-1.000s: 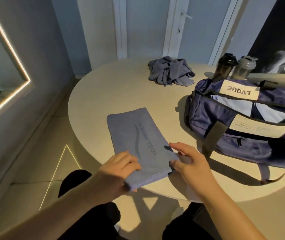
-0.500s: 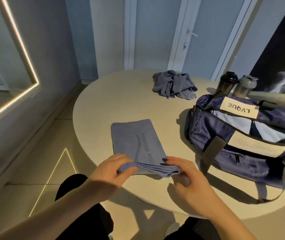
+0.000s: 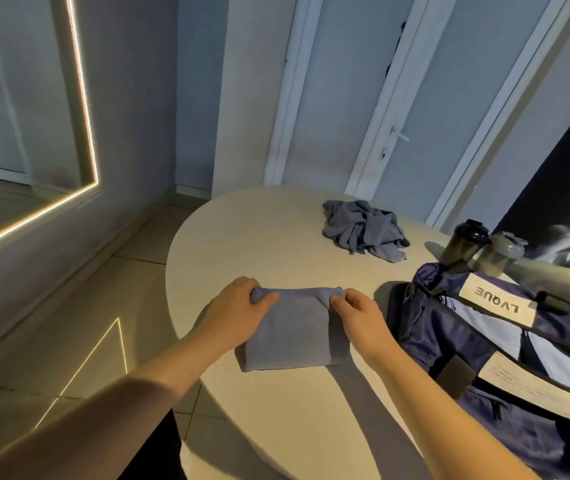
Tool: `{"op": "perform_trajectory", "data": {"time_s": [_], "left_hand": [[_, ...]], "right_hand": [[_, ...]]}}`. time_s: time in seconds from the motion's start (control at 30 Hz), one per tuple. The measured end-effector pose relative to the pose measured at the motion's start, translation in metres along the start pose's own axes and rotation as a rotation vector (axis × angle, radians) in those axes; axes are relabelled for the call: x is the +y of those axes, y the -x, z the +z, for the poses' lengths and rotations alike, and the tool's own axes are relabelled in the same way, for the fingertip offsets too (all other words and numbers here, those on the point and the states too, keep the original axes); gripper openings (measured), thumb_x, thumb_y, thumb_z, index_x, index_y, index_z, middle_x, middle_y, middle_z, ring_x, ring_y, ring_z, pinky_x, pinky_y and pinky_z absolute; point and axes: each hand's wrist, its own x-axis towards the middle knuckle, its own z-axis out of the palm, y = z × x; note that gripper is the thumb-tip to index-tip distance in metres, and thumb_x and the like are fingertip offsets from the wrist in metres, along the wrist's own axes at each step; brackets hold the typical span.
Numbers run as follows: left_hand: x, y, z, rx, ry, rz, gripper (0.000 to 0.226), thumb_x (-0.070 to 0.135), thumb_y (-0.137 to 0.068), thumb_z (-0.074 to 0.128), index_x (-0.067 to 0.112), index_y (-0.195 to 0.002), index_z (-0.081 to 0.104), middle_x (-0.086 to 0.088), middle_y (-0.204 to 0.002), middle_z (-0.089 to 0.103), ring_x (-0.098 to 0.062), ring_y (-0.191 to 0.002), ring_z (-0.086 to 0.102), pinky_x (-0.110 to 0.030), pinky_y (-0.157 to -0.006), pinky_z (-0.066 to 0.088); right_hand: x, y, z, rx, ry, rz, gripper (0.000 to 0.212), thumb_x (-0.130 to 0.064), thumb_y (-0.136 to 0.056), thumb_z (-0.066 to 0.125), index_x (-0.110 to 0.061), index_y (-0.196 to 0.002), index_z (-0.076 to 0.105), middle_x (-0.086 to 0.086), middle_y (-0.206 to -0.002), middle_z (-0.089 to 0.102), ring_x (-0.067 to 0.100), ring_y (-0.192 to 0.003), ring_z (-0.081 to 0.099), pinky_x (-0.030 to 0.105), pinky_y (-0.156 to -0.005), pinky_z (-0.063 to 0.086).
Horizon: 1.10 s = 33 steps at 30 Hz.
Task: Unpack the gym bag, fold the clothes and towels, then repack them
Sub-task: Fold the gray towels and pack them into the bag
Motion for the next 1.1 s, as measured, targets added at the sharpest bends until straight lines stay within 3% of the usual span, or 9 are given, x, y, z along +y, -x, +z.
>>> {"op": "perform_trajectory", "data": {"time_s": [0.23, 0.4, 0.53, 0.7, 0.77, 0.83, 0.93, 1.03, 1.1], "left_hand": [[-0.025, -0.042, 0.004, 0.011, -0.140, -0.071, 0.025, 0.045, -0.088, 0.063, 0.028, -0.071, 0.055, 0.008, -0.078, 0.064, -0.018, -0.077, 0.063, -0.033, -0.065, 0.051], [-0.029, -0.050, 0.011, 0.042, -0.212, -0.029, 0.016, 0.038, -0.092, 0.065, 0.023, -0.091, 0.062, 0.008, -0.088, 0.060, -0.018, -0.091, 0.058, -0.032, -0.078, 0.048], [-0.028, -0.058, 0.010, -0.007, -0.207, -0.053, 0.017, 0.042, -0.092, 0.066, 0.028, -0.087, 0.060, 0.007, -0.093, 0.065, -0.016, -0.089, 0.061, -0.036, -0.078, 0.053], [-0.015, -0.055, 0.006, 0.067, -0.312, 0.089, 0.027, 0.043, -0.101, 0.054, 0.021, -0.111, 0.066, 0.004, -0.113, 0.063, -0.017, -0.105, 0.057, -0.034, -0.090, 0.049], [-0.007, -0.044, 0.007, 0.049, -0.323, 0.208, 0.029, 0.037, -0.105, 0.046, 0.021, -0.118, 0.066, 0.007, -0.118, 0.061, -0.016, -0.109, 0.056, -0.032, -0.094, 0.047], [-0.002, -0.033, 0.013, -0.039, -0.374, 0.322, 0.031, 0.033, -0.106, 0.039, 0.021, -0.114, 0.067, 0.006, -0.115, 0.063, -0.016, -0.107, 0.055, -0.031, -0.093, 0.045], [-0.010, -0.027, 0.026, -0.126, -0.476, 0.374, 0.032, 0.038, -0.106, 0.037, 0.024, -0.112, 0.065, 0.005, -0.108, 0.064, -0.015, -0.105, 0.055, -0.032, -0.098, 0.044], [-0.027, -0.029, 0.034, -0.159, -0.549, 0.373, 0.041, 0.043, -0.106, 0.030, 0.024, -0.126, 0.060, 0.004, -0.130, 0.060, -0.017, -0.123, 0.052, -0.034, -0.112, 0.036], [-0.034, -0.027, 0.035, -0.184, -0.562, 0.362, 0.063, 0.053, -0.100, 0.014, 0.024, -0.141, 0.052, 0.003, -0.151, 0.048, -0.017, -0.141, 0.040, -0.033, -0.123, 0.022]], "right_hand": [[0.009, -0.054, 0.038, 0.051, 0.286, 0.127, 0.035, -0.029, -0.106, 0.043, -0.008, -0.082, 0.058, 0.010, -0.082, 0.062, 0.029, -0.081, 0.057, 0.040, -0.075, 0.047], [0.015, -0.059, 0.044, 0.126, 0.289, 0.146, 0.027, -0.034, -0.105, 0.047, -0.013, -0.099, 0.062, 0.012, -0.105, 0.069, 0.026, -0.089, 0.058, 0.034, -0.079, 0.044], [0.011, -0.059, 0.043, 0.166, 0.415, 0.149, 0.039, -0.038, -0.101, 0.050, -0.013, -0.130, 0.056, 0.011, -0.122, 0.067, 0.028, -0.101, 0.063, 0.032, -0.079, 0.045], [0.014, -0.054, 0.045, 0.124, 0.612, 0.112, 0.039, -0.033, -0.102, 0.049, -0.015, -0.136, 0.050, 0.011, -0.121, 0.064, 0.031, -0.100, 0.063, 0.041, -0.081, 0.054], [0.014, -0.052, 0.048, 0.142, 0.664, 0.012, 0.039, -0.028, -0.101, 0.049, -0.013, -0.136, 0.053, 0.012, -0.127, 0.058, 0.033, -0.111, 0.058, 0.045, -0.089, 0.052], [0.014, -0.045, 0.053, 0.175, 0.649, -0.250, 0.040, -0.024, -0.098, 0.048, -0.010, -0.134, 0.060, 0.014, -0.134, 0.056, 0.034, -0.122, 0.052, 0.047, -0.098, 0.049], [0.021, -0.039, 0.064, 0.089, 0.633, -0.522, 0.045, -0.034, -0.096, 0.040, -0.012, -0.123, 0.070, 0.011, -0.133, 0.062, 0.030, -0.123, 0.055, 0.047, -0.099, 0.049], [0.032, -0.039, 0.065, -0.047, 0.701, -0.480, 0.044, -0.039, -0.102, 0.031, -0.019, -0.119, 0.067, -0.002, -0.126, 0.061, 0.021, -0.122, 0.053, 0.048, -0.100, 0.045], [0.033, -0.038, 0.063, -0.096, 0.687, -0.401, 0.046, -0.040, -0.107, 0.029, -0.018, -0.132, 0.061, 0.002, -0.140, 0.056, 0.021, -0.135, 0.044, 0.043, -0.112, 0.035]]}}
